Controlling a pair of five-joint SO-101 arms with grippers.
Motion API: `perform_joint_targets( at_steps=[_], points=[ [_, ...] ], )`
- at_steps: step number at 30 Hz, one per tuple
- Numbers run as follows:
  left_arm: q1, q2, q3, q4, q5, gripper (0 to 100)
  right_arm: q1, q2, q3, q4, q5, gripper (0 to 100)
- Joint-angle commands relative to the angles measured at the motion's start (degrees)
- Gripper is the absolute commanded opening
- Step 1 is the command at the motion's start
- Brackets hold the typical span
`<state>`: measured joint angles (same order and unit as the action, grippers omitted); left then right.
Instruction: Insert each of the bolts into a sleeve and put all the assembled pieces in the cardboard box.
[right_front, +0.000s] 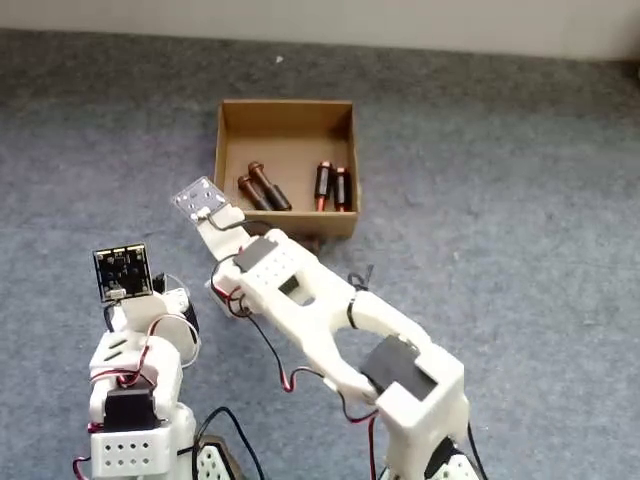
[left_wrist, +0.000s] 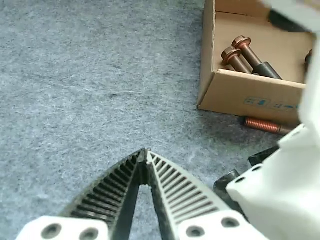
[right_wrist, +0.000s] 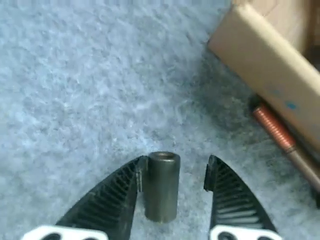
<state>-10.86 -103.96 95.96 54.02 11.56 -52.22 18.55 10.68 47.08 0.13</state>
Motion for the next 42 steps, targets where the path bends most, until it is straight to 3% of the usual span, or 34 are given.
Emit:
perform_joint_targets(
  at_steps=[1, 8, 15, 20, 26, 30, 35, 40, 42],
  points=[
    [-0.13, -0.66, 1.1, -1.32, -0.53, 1, -0.4, 1.01, -3.12, 0.48, -0.44, 17.6],
    [-0.13, -0.57, 1.1, -1.14, -0.53, 1, -0.22, 4.35, -3.12, 0.48, -0.18, 0.2],
    [-0.13, -0.57, 1.1, -1.14, -0.53, 1, -0.13, 2.07, -3.47, 6.9, -0.44, 0.5],
    [-0.04, -0.48, 1.1, -1.05, -0.53, 1, 0.84, -10.77, -2.24, 11.65, -0.53, 0.5],
    [-0.04, -0.48, 1.1, -1.05, -0.53, 1, 3.38, -28.97, 11.82, 11.56, -0.53, 0.5],
    [-0.04, -0.48, 1.1, -1.05, -0.53, 1, 4.79, -34.86, 24.48, 5.14, -0.35, 0.5],
    [0.04, -0.48, 1.1, -0.97, -0.53, 1, 6.64, -32.48, 34.24, -3.74, -0.35, 1.3],
    [0.04, -0.48, 1.1, -0.97, -0.53, 1, 6.73, -23.78, 30.99, -2.24, -0.53, 14.3],
    [0.04, -0.48, 1.1, -0.97, -0.53, 1, 6.81, -21.14, 28.53, 0.04, -0.62, 14.1]
  ],
)
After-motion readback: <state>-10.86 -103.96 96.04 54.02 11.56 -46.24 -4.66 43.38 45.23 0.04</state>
